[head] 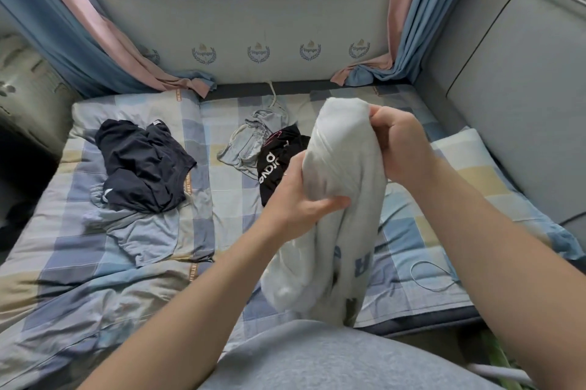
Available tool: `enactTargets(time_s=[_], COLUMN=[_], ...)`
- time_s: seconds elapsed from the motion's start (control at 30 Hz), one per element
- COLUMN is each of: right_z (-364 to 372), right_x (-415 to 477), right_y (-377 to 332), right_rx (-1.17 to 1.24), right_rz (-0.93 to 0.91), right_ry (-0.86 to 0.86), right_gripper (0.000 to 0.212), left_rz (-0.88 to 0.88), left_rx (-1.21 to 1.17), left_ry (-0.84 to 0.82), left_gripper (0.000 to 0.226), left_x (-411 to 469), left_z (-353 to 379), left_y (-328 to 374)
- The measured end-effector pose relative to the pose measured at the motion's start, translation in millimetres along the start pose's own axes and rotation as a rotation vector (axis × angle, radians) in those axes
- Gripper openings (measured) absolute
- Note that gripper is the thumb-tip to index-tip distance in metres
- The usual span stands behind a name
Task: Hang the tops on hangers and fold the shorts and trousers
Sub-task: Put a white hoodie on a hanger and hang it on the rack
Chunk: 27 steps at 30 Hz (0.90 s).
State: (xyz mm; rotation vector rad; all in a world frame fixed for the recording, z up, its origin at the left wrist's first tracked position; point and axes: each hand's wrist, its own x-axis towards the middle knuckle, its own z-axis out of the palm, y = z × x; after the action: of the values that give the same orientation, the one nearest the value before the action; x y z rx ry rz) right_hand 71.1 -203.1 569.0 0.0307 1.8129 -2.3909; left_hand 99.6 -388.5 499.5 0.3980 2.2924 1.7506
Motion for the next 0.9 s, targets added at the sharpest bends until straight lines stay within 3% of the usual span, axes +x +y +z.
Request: enactTargets(time_s=[0.07,0.13,0.17,0.27,0.37,0.43,0.57,0.63,0.7,0.73,0.83,0.9], right_z=[10.6,15.9,14.5,3.1,3.7,10.0,11.7,6.1,-3.1,-8.0,-23.7,-26.9], right_x=[3.0,7.8,9.8,-0.3,-30.0,-48.8,-58.1,-52.3,-45.3,-42.6,-34.2,-30.7], right_y=[-4.8,-8.6,-8.5,3.4,51.3,92.9,156.3,176.9,185.5,184.4,170.8,150.0], right_rx=[-0.012,-0.112,-0.212,-0.575,-0.716,-0.730,-0.778,-0.739,-0.781,-0.817,-0.691,-0.513], right_rz=[0.021,-0.005,-0.038,-0.174,-0.277,-0.213,0.147,0.294,0.343,0.360,0.379,0.356], right_ry=[-0.018,0.059,0.117,0.314,0.322,0.255,0.200,0.193,0.217,0.228,0.325,0.397], right_gripper=[0.034,0.029,0.026,0.035,0.032,0.045,0.072,0.056,0.014,0.004,0.016,0.016], left_rz=[0.007,0.014,0.000,-0.095,-0.182,-0.213,-0.233,-0.254,-0.260,-0.262,-0.278,-0.303], left_rx=[0.004,0.018,-0.028,-0.240,-0.422,-0.479,-0.563,-0.597,-0.581,-0.558,-0.387,-0.223], left_ry=[0.079,0.160,0.185,0.264,0.346,0.357,0.300,0.303,0.324,0.351,0.459,0.441], left_gripper=[0.048,0.013,0.007,0.013,0.014,0.016,0.027,0.027,0.028,0.029,0.026,0.037], left_x=[8.1,16.3,19.4,22.7,24.0,25.1,25.1,26.2,27.0,27.5,30.1,32.2], left_z=[3.7,-0.8,-4.7,-15.8,-24.7,-29.8,-35.2,-36.4,-37.9,-40.4,-56.1,-68.5], left_y=[2.3,4.9,5.8,6.2,14.4,21.5,35.7,38.9,39.9,38.3,25.5,12.9])
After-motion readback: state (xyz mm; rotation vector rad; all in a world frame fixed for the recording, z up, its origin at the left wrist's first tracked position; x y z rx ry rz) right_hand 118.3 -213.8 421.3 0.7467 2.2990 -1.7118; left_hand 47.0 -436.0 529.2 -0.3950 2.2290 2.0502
